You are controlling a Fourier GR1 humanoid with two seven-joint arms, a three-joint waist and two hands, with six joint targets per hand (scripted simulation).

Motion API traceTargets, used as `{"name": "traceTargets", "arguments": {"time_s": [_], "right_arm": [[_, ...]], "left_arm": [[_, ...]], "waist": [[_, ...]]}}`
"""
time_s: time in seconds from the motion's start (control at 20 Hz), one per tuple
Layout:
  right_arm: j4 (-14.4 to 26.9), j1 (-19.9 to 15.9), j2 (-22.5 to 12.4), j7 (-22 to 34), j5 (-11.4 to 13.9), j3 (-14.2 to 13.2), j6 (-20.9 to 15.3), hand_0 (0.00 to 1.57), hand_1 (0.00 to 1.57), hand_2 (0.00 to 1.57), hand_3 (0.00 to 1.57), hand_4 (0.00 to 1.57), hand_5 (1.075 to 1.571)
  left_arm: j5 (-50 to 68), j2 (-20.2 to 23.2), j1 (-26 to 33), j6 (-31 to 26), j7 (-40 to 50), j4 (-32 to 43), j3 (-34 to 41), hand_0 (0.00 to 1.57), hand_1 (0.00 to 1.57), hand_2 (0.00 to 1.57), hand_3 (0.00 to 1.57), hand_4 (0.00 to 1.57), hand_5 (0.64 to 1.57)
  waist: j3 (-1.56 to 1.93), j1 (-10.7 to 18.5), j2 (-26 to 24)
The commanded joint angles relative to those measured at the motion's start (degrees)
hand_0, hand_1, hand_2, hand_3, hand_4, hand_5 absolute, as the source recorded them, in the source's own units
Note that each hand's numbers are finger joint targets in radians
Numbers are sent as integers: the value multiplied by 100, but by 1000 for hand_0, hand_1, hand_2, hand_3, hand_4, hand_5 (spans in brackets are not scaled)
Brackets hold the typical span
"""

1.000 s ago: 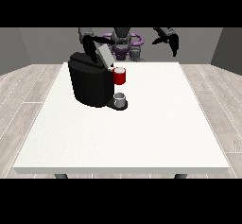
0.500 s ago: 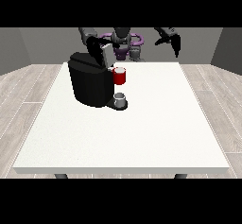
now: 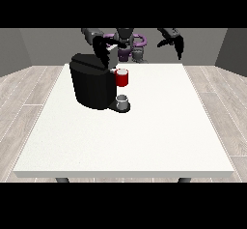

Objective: Insert the coffee pod into the coffee machine and close the lid

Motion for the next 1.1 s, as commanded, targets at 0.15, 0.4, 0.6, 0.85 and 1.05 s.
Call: {"name": "traceTargets", "arguments": {"time_s": [0.15,0.4,0.6,0.85,1.05], "right_arm": [[-384,-643,-16,-191,286,387,167,0,0,0,0,82,1571],[-433,-926,-74,-10,542,446,-59,0,0,0,0,274,1571],[-732,-918,-107,357,520,418,-51,0,0,0,0,127,1571],[-1089,-1081,-565,772,592,277,41,0,0,0,0,53,1571],[-1408,-1133,-693,1101,656,265,85,0,0,0,0,0,1571]], "left_arm": [[202,159,-186,-259,-149,108,102,0,0,0,0,407,1571],[90,-26,-475,-230,-28,3,-182,0,0,0,0,397,1571],[88,-95,-567,-182,-69,43,-200,0,0,0,0,429,1571],[82,-71,-666,-386,-252,20,-356,0,0,0,0,395,1571],[220,-93,-899,-471,-186,74,-320,0,0,0,0,362,1571]], "waist": [[-88,556,145],[-83,961,398],[-82,1084,401],[-80,1570,778],[-82,1810,850]]}}
